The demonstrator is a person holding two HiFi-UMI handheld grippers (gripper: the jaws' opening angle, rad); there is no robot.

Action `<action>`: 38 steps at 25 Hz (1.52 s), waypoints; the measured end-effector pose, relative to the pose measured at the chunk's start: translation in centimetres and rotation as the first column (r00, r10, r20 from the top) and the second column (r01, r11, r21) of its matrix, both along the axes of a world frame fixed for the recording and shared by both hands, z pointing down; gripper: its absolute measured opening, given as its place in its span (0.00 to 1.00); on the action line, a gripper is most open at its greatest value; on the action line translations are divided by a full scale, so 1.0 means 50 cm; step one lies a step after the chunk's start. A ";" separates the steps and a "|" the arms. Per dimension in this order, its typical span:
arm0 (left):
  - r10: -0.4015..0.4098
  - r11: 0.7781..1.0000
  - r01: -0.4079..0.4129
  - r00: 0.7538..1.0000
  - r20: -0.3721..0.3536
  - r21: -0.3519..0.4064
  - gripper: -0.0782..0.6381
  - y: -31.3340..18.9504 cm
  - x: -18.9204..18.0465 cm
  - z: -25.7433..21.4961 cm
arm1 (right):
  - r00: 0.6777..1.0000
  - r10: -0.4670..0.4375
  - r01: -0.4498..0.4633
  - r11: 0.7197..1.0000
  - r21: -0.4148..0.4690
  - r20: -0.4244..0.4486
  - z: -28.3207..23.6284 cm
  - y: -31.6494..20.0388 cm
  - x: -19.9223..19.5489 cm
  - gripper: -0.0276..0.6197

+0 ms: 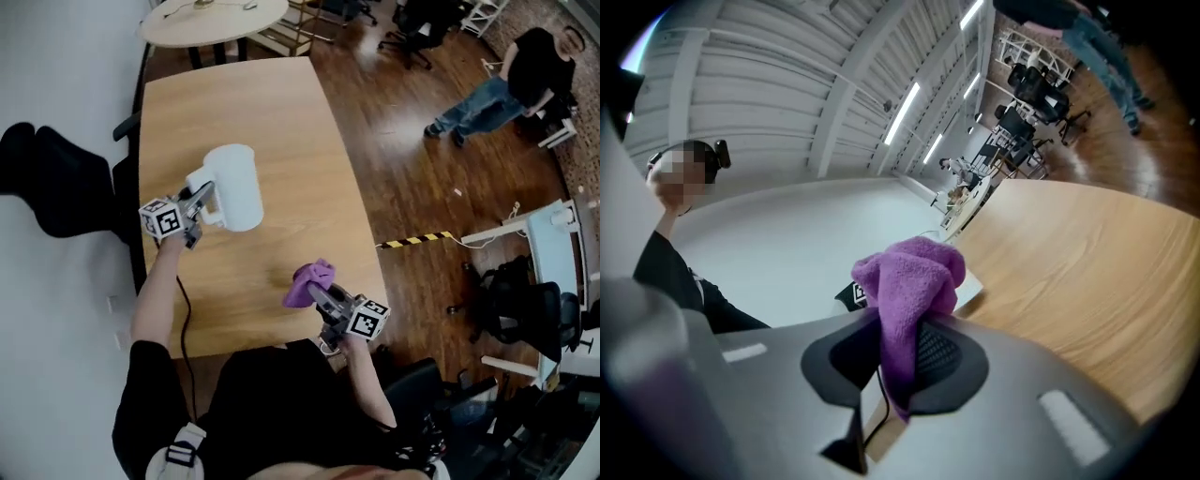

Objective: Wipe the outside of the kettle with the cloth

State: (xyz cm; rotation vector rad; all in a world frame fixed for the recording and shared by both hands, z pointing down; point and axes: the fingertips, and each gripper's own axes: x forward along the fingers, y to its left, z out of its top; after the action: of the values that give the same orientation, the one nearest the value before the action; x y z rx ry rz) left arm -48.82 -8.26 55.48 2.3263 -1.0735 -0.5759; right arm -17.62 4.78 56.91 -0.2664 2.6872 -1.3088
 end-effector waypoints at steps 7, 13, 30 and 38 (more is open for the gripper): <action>0.081 0.987 -0.118 0.950 0.300 0.108 0.19 -0.061 -0.156 0.191 | 0.989 0.013 -0.012 1.000 0.008 -0.150 0.171 0.027 -0.183 0.11; 0.186 0.955 -0.278 0.835 0.518 0.107 0.20 -0.052 -0.192 0.196 | 0.986 0.002 -0.002 1.000 -0.001 -0.167 0.174 0.018 -0.232 0.11; 0.100 0.987 -0.158 0.718 0.689 0.022 0.30 -0.199 -0.244 0.269 | 0.985 -0.034 0.039 0.999 0.026 -0.171 0.150 0.059 -0.331 0.11; -0.005 1.000 0.015 0.842 0.539 -0.014 0.46 -0.164 -0.314 0.251 | 0.985 0.025 -0.025 1.000 0.001 -0.172 0.177 0.071 -0.295 0.11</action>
State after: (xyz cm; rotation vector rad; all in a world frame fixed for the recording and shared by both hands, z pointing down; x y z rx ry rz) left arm -64.53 -16.48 68.02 2.5345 -1.3215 0.1131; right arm -32.37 8.34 65.77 -0.4309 2.8134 -1.3387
